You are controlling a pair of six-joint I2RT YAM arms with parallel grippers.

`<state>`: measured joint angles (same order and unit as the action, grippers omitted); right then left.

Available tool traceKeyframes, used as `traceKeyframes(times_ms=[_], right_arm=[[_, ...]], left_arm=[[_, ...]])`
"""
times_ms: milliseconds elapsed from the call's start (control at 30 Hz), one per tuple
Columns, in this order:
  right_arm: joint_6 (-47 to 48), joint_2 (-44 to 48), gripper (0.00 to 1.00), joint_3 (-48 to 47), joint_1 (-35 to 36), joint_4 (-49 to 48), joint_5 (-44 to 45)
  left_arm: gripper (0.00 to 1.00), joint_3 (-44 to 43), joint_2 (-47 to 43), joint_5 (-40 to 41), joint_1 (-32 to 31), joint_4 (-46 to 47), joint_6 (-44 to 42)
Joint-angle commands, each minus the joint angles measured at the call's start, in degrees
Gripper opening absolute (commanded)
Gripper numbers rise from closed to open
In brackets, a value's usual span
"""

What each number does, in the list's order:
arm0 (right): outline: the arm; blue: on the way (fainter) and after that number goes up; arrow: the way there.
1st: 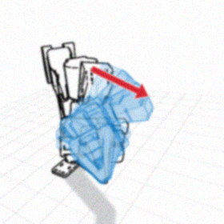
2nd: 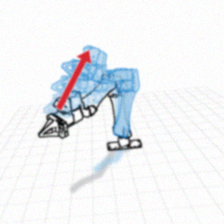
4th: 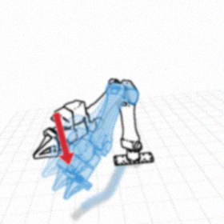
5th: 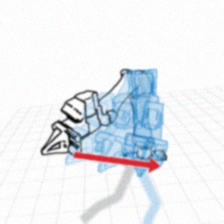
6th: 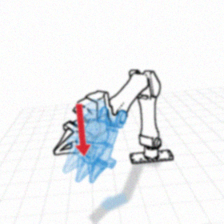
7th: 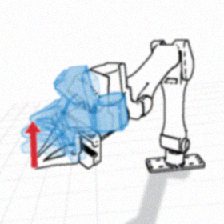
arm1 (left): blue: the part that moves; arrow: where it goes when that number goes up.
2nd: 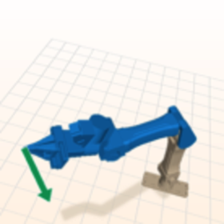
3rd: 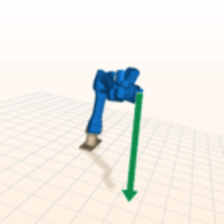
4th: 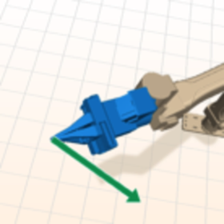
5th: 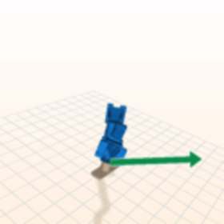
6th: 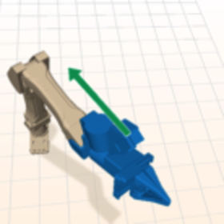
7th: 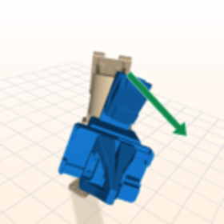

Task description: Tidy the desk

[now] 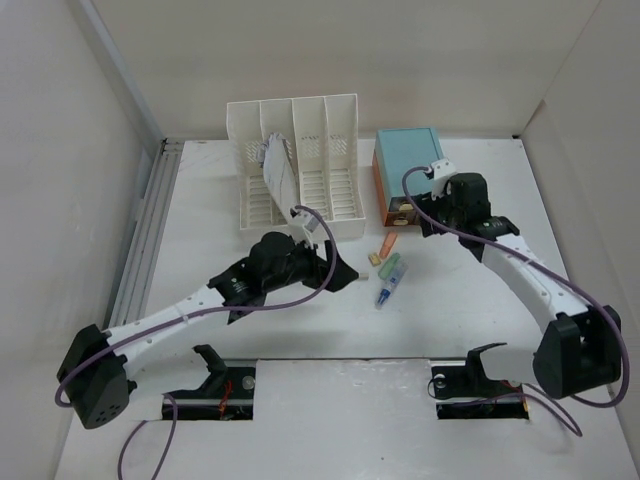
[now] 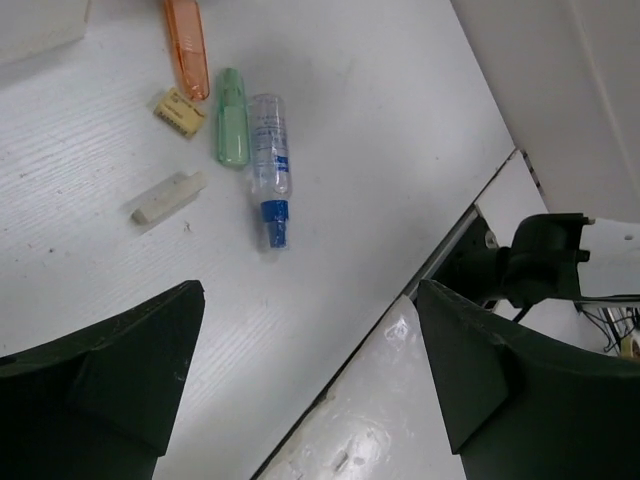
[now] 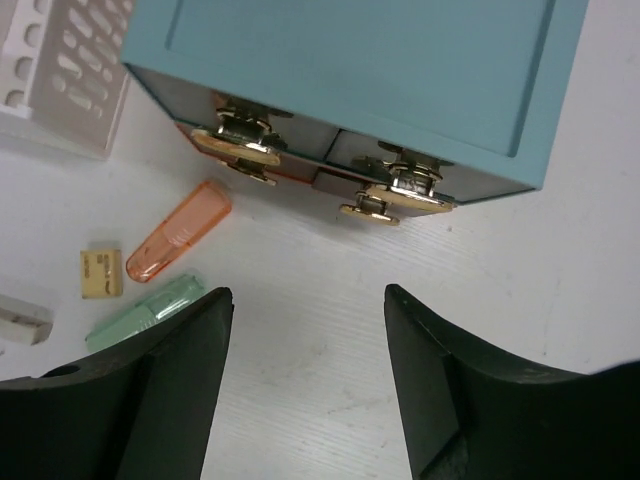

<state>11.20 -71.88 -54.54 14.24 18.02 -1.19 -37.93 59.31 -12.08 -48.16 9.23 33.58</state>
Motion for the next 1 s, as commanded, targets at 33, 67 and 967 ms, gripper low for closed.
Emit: traceKeyframes(times_ms=[33, 67, 967], right_arm=[[-7.85, -3.52, 0.68, -3.11, -1.67, -5.10, 3.38], [-8.47, -4.32, 0.68, -3.63, -2.89, -5.80, 3.39], [-10.59, -13.31, 0.19, -6.81, -6.94, -12.04, 6.73]], left_arm=[[0.86, 0.14, 1.95, 2.84, -1.14, 6.24, 0.79], [0.86, 0.14, 1.95, 2.85, -1.14, 6.23, 0.78], [0.87, 1.46, 0.37, 3.46, -1.67, 6.76, 0.25]])
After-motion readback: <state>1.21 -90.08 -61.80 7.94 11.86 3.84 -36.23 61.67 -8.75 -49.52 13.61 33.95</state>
